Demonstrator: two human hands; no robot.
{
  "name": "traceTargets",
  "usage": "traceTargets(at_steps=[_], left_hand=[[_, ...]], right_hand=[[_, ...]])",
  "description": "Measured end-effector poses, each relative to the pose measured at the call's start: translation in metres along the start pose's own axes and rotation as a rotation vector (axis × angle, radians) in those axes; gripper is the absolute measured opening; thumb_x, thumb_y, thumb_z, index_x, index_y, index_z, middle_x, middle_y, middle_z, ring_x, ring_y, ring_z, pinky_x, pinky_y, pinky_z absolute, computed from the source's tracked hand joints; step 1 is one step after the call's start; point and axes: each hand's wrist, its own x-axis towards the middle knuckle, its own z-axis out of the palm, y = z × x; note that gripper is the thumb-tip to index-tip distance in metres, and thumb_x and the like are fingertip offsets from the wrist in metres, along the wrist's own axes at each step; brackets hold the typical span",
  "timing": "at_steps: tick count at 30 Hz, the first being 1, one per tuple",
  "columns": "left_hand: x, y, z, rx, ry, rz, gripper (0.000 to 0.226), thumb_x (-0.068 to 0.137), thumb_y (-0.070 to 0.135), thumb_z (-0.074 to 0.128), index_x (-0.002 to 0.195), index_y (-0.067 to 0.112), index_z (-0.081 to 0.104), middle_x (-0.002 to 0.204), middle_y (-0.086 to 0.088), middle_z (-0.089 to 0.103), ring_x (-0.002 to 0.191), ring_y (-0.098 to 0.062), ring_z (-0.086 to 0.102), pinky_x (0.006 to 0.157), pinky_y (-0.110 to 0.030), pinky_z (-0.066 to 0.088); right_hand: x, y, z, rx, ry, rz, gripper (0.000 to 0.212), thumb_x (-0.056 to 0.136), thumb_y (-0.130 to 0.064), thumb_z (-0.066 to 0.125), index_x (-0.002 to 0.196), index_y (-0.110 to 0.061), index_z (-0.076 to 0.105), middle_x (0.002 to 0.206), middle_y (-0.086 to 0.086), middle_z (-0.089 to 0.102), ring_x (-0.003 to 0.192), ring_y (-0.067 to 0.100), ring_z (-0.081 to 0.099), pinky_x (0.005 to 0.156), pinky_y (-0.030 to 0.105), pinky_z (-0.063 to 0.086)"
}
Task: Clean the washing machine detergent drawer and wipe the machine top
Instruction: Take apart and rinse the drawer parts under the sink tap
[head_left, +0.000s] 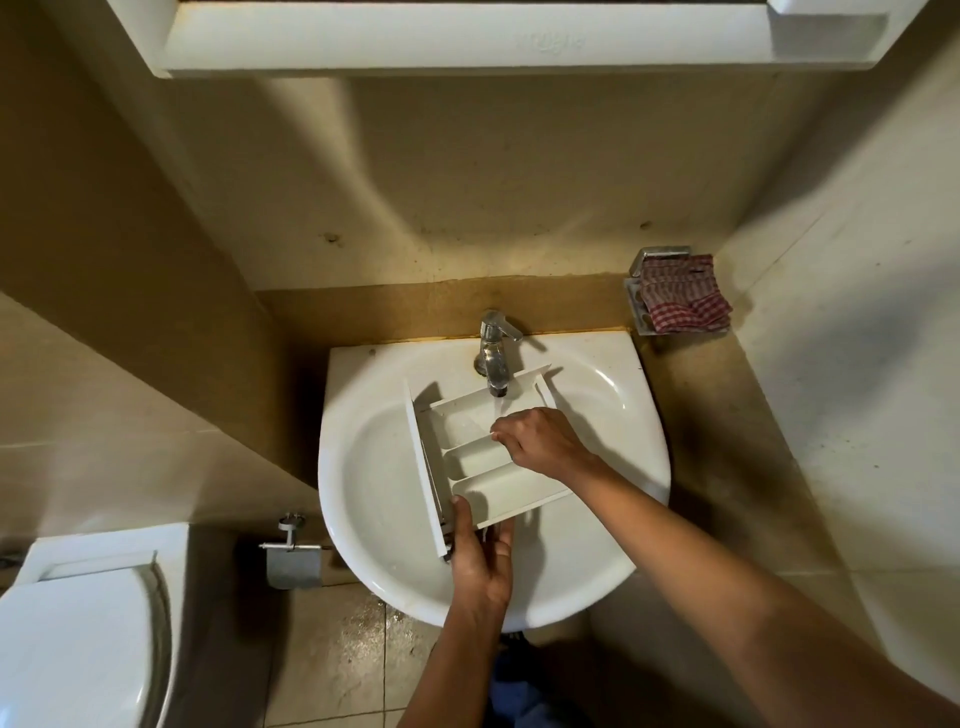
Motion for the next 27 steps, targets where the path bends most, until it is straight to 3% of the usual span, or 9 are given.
traceTargets(at_steps=[8,13,16,21,27], left_hand=[[0.002,-0.016,0.007,-0.11,-0.038,0.022,0.066,0.077,0.029,0.065,0.139,0.014,0.049,0.134,-0.009,0.059,0.118,-0.02,0.058,0.086,-0.039,0.054],[0.009,-0.02,0.002,-0.135,-0.036,0.006,0.04,0.093,0.028,0.056,0.131,0.013,0.055,0.108,-0.003,0.072,0.091,-0.012,0.07,0.086,-0.034,0.054],[0.011,-0.021,0.002,-0.131,-0.043,0.014,0.046,0.091,0.028,0.058,0.135,0.013,0.053,0.122,-0.006,0.066,0.097,-0.013,0.068,0.089,-0.036,0.053],[0.007,-0.018,0.001,-0.106,-0.01,0.019,0.058,0.087,0.03,0.062,0.14,0.011,0.048,0.136,-0.01,0.057,0.124,-0.019,0.054,0.088,-0.037,0.054],[-0.012,0.001,0.005,-0.016,-0.002,0.072,0.052,0.084,0.025,0.063,0.133,0.014,0.053,0.126,-0.006,0.063,0.113,-0.018,0.06,0.084,-0.037,0.055]], right_hand=[[0.011,0.005,-0.003,0.068,0.063,-0.074,0.034,0.086,-0.03,0.042,0.079,-0.015,0.072,0.07,0.002,0.071,0.062,0.025,0.067,0.057,0.031,0.053],[0.01,0.005,-0.005,0.107,0.071,-0.102,0.03,0.085,-0.026,0.046,0.078,-0.013,0.072,0.072,0.001,0.072,0.064,0.022,0.068,0.062,0.029,0.052],[0.009,0.005,-0.004,0.089,0.074,-0.106,0.032,0.086,-0.028,0.045,0.078,-0.013,0.072,0.073,0.001,0.072,0.065,0.022,0.067,0.064,0.029,0.051],[0.008,0.004,-0.002,0.089,0.044,-0.067,0.032,0.087,-0.029,0.045,0.08,-0.014,0.072,0.074,0.001,0.072,0.067,0.024,0.067,0.065,0.032,0.052],[0.002,-0.003,0.004,0.123,-0.01,0.045,0.028,0.091,-0.03,0.048,0.089,-0.015,0.073,0.078,0.006,0.073,0.074,0.029,0.067,0.062,0.029,0.045]])
